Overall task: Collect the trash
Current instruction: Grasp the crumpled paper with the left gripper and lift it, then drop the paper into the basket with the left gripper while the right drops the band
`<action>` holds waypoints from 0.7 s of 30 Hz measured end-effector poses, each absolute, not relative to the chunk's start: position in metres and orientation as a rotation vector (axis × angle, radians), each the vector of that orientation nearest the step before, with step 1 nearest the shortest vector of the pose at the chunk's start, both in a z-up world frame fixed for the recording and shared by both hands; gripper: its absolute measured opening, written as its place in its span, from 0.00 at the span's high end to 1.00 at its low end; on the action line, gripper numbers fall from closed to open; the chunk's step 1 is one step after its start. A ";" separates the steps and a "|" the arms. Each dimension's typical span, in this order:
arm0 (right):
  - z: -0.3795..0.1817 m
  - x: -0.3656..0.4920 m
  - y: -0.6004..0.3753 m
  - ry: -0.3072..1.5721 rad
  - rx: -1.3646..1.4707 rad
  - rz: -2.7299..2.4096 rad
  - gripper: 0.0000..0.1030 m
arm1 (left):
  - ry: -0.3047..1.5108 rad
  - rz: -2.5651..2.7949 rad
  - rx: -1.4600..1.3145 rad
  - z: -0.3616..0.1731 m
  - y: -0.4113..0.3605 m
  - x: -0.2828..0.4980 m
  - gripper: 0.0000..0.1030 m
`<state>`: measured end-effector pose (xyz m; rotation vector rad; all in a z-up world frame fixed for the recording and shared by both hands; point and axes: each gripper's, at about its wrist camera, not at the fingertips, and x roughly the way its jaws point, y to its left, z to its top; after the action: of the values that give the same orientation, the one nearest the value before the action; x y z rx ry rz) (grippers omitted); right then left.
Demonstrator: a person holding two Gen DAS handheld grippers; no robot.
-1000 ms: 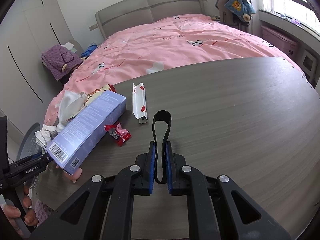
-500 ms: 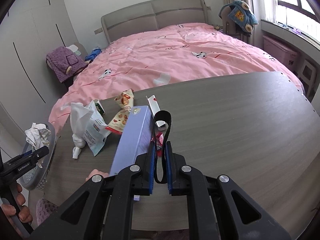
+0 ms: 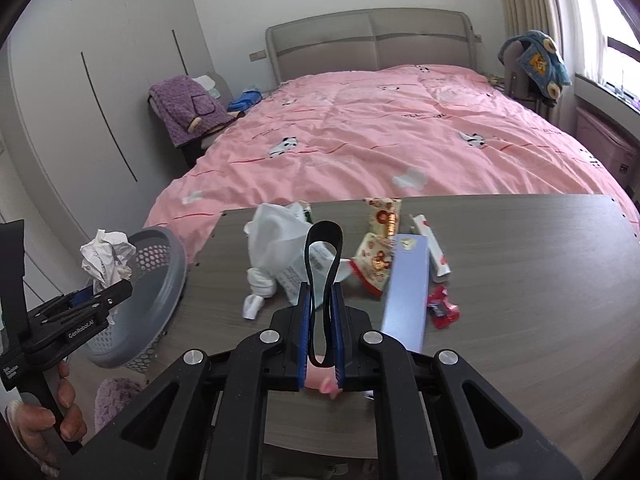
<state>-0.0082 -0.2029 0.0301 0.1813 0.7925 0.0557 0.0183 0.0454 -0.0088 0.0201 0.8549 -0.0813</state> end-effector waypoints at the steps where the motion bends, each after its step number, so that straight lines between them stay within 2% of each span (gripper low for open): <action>1: 0.030 -0.004 -0.193 0.795 0.174 0.078 0.90 | 0.856 -0.068 0.019 -0.010 0.052 0.020 0.60; 21: -0.012 0.087 -0.031 0.936 0.071 0.405 0.90 | 0.934 0.100 -0.043 -0.046 0.163 0.056 0.60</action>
<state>0.0871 -0.0311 -0.0116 0.0711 0.9359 0.4047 0.0561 0.1626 -0.0455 -0.0433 0.9337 0.0998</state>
